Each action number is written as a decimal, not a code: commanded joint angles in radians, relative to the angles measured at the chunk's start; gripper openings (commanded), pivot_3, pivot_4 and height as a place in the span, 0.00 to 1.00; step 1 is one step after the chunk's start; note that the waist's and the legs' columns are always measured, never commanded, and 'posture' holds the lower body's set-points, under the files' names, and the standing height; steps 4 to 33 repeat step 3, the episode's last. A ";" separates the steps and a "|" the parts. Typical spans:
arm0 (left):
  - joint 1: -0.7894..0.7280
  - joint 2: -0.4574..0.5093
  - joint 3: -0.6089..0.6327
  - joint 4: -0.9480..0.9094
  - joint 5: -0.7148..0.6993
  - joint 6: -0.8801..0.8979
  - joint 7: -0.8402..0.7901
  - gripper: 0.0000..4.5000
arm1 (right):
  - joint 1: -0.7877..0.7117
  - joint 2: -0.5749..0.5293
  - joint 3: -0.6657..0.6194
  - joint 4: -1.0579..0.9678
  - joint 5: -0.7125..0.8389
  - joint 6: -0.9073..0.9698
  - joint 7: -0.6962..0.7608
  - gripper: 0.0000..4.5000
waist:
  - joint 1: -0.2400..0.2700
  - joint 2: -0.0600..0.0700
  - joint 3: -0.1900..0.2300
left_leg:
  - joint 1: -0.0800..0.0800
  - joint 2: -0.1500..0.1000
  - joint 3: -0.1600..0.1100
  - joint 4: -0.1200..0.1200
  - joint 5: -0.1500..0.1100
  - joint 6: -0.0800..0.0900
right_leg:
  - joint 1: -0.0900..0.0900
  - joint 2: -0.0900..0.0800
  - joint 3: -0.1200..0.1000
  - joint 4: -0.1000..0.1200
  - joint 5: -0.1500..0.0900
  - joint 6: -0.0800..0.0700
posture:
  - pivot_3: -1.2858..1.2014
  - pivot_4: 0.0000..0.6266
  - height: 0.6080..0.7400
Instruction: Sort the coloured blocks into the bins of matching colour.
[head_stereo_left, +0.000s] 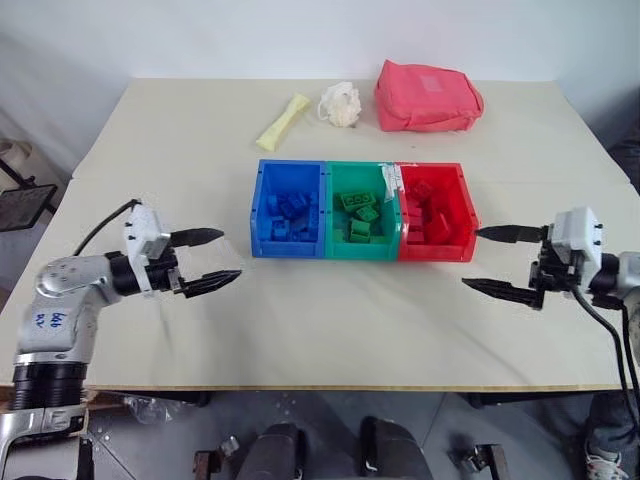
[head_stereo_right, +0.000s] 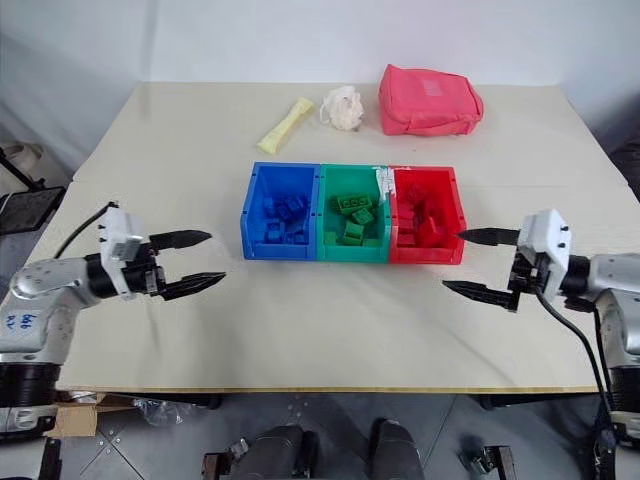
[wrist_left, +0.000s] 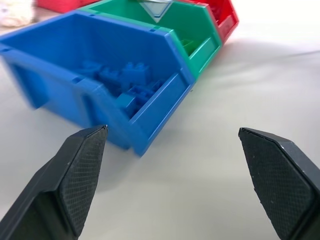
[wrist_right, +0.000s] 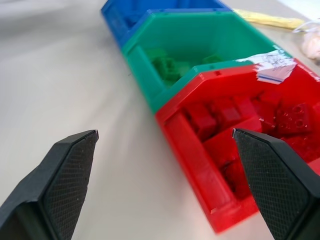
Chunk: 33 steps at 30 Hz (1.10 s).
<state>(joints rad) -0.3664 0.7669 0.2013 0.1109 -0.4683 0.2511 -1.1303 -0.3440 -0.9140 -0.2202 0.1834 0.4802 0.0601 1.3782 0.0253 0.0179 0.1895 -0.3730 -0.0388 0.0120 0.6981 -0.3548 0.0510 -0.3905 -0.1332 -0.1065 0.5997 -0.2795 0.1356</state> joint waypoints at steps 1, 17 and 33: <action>0.064 0.020 0.091 -0.002 -0.027 -0.040 -0.008 0.99 | 0.048 -0.047 -0.087 0.074 0.016 -0.044 0.053 1.00 | -0.002 0.000 0.000 | 0.000 0.000 0.000 -0.001 0.000 0.000 | 0.000 0.000 0.000 0.000 0.000 0.000 | 0.52 0.24 1.00; 0.083 0.012 0.099 -0.014 -0.029 -0.046 -0.009 0.99 | 0.051 -0.044 -0.094 0.084 0.018 -0.046 0.048 1.00 | -0.003 0.000 0.000 | 0.000 0.000 0.000 -0.001 0.000 0.000 | 0.000 0.000 0.000 0.000 0.000 0.000 | 0.52 0.24 1.00; 0.083 0.012 0.099 -0.014 -0.029 -0.046 -0.009 0.99 | 0.051 -0.044 -0.094 0.084 0.018 -0.046 0.048 1.00 | -0.003 0.000 0.000 | 0.000 0.000 0.000 -0.001 0.000 0.000 | 0.000 0.000 0.000 0.000 0.000 0.000 | 0.52 0.24 1.00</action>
